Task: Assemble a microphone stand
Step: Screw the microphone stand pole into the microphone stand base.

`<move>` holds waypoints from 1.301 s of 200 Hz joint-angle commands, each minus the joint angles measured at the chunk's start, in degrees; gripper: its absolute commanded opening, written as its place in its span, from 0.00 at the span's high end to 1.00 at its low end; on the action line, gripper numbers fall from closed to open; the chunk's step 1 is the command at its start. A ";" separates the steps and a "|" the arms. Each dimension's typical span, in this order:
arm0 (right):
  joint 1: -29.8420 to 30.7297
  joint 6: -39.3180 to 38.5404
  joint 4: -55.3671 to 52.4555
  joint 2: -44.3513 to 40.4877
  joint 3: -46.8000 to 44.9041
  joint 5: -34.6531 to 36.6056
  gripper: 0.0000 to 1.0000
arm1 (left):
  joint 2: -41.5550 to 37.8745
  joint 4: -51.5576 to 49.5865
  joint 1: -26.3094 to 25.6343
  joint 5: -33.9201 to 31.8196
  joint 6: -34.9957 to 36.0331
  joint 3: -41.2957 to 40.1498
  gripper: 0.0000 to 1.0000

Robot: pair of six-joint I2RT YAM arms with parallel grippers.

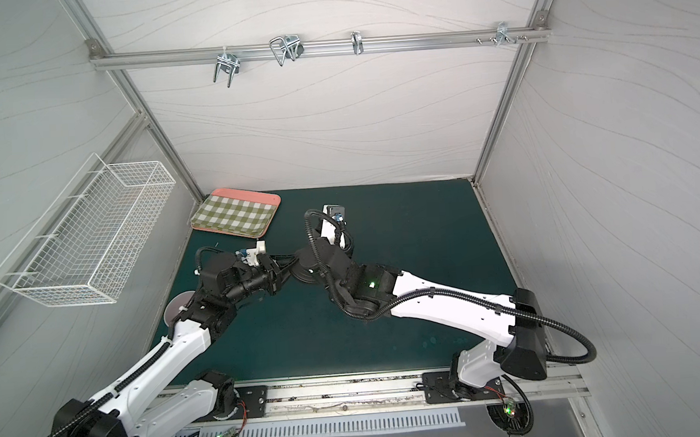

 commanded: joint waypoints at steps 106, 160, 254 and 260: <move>-30.52 -18.23 26.84 -18.46 -24.51 -79.03 0.39 | -1.39 6.55 -0.02 0.92 -1.58 2.24 1.00; -30.75 -20.78 27.12 -11.96 -19.28 -82.96 0.40 | -1.60 6.34 -0.02 1.06 -1.57 2.42 1.00; -30.69 -18.78 36.56 -6.34 -19.77 -81.85 0.46 | -1.47 6.44 0.01 1.32 -1.61 2.68 1.00; -30.77 -19.53 36.59 -6.19 -19.85 -81.87 0.47 | -1.61 6.38 -0.02 1.36 -1.65 2.68 1.00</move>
